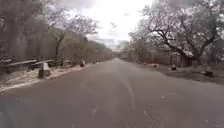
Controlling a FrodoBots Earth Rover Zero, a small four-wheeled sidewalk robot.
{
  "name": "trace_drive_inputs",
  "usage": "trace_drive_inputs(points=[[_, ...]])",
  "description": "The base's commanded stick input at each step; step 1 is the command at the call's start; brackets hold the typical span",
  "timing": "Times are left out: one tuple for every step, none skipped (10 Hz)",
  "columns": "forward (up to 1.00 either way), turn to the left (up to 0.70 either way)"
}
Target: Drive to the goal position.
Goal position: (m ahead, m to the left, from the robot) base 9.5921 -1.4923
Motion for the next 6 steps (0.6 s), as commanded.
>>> trace_drive_inputs(points=[[0.7, 0.0], [0.7, 0.0], [0.7, 0.0], [0.7, 0.0], [0.7, 0.0], [0.7, 0.0]])
